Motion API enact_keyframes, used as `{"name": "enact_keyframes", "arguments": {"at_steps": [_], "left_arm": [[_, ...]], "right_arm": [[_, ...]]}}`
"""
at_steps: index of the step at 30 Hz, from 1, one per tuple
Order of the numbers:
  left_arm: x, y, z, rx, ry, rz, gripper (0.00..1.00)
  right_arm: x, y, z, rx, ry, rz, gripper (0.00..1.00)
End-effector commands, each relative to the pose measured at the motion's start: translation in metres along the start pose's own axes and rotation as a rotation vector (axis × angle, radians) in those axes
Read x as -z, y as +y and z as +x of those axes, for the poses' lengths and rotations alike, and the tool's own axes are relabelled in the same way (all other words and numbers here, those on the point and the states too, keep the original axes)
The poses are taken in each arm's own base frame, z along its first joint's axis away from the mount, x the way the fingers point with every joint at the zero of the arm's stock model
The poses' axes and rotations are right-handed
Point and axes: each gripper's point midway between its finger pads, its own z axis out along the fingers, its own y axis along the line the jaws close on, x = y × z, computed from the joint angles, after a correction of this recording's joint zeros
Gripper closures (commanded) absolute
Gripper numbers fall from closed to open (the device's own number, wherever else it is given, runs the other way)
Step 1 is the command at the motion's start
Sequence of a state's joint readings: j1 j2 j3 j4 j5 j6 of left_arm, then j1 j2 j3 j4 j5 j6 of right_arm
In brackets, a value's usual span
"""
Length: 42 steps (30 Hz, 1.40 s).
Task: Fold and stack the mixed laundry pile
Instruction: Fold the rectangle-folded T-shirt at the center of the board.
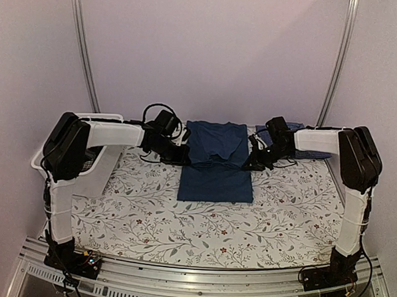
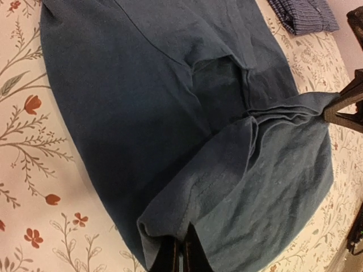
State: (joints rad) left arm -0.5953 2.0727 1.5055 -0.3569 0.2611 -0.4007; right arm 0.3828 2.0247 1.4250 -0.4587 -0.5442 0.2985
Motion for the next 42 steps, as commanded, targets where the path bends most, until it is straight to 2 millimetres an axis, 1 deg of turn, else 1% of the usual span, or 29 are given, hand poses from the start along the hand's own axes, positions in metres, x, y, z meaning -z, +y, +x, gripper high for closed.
{"name": "enact_keyframes", "arguments": {"at_steps": [1, 5, 8, 10, 13, 18, 23, 26, 27, 28, 29, 30, 31, 32, 34, 35, 36, 37, 39, 40, 42], "left_arm": [[-0.007, 0.016, -0.023, -0.019, -0.032, -0.014, 1.0], [-0.01, 0.028, -0.032, -0.006, -0.05, -0.028, 1.0], [-0.015, 0.03, -0.037, -0.006, -0.059, -0.023, 1.0], [-0.021, 0.032, -0.037, -0.004, -0.054, -0.019, 1.0], [-0.027, 0.034, -0.04, -0.005, -0.055, -0.021, 1.0], [-0.036, 0.038, -0.044, -0.007, -0.063, -0.024, 1.0], [-0.039, 0.05, -0.045, 0.01, -0.066, -0.049, 1.0], [-0.04, 0.054, -0.048, 0.011, -0.077, -0.054, 1.0], [-0.039, 0.054, -0.05, 0.013, -0.078, -0.056, 0.97], [-0.037, 0.054, -0.051, 0.014, -0.077, -0.057, 0.88], [-0.033, 0.054, -0.053, 0.014, -0.077, -0.06, 0.78], [-0.027, 0.053, -0.056, 0.017, -0.085, -0.068, 0.68], [-0.019, 0.053, -0.058, 0.018, -0.094, -0.076, 0.58], [-0.01, 0.051, -0.061, 0.017, -0.107, -0.078, 0.53], [0.009, 0.047, -0.057, 0.018, -0.121, -0.076, 0.42], [0.018, 0.043, -0.054, 0.014, -0.127, -0.061, 0.38], [0.026, 0.034, -0.049, 0.009, -0.124, -0.022, 0.36], [0.033, 0.03, -0.042, 0.005, -0.126, 0.0, 0.34], [0.044, 0.01, -0.025, -0.009, -0.11, 0.093, 0.31], [0.05, 0.0, -0.017, -0.022, -0.105, 0.137, 0.29], [0.052, -0.024, 0.001, -0.049, -0.083, 0.228, 0.28]], "right_arm": [[-0.012, -0.009, -0.025, 0.029, -0.028, -0.011, 1.0], [-0.017, -0.016, -0.036, 0.024, -0.039, -0.014, 1.0], [-0.018, -0.02, -0.045, 0.025, -0.054, -0.013, 1.0], [-0.02, -0.023, -0.05, 0.019, -0.06, -0.012, 1.0], [-0.022, -0.028, -0.054, 0.012, -0.066, -0.008, 1.0], [-0.02, -0.031, -0.061, 0.009, -0.084, -0.006, 1.0], [-0.033, -0.038, -0.063, 0.006, -0.072, -0.007, 1.0], [-0.034, -0.039, -0.068, 0.007, -0.085, -0.007, 1.0], [-0.033, -0.038, -0.07, 0.008, -0.09, -0.009, 0.97], [-0.03, -0.036, -0.073, 0.007, -0.094, -0.015, 0.89], [-0.025, -0.034, -0.077, 0.009, -0.101, -0.018, 0.77], [-0.019, -0.035, -0.08, 0.005, -0.111, -0.013, 0.63], [-0.011, -0.034, -0.083, 0.002, -0.124, -0.01, 0.54], [0.002, -0.029, -0.087, 0.005, -0.142, -0.009, 0.48], [0.022, -0.023, -0.091, 0.017, -0.166, 0.004, 0.37], [0.029, -0.021, -0.088, 0.025, -0.169, 0.011, 0.33], [0.041, -0.01, -0.088, 0.053, -0.18, 0.004, 0.31], [0.045, -0.007, -0.081, 0.056, -0.167, -0.007, 0.29], [0.054, 0.009, -0.064, 0.066, -0.141, -0.074, 0.29], [0.051, 0.015, -0.05, 0.053, -0.112, -0.113, 0.29], [0.042, 0.038, -0.024, 0.062, -0.057, -0.198, 0.29]]}}
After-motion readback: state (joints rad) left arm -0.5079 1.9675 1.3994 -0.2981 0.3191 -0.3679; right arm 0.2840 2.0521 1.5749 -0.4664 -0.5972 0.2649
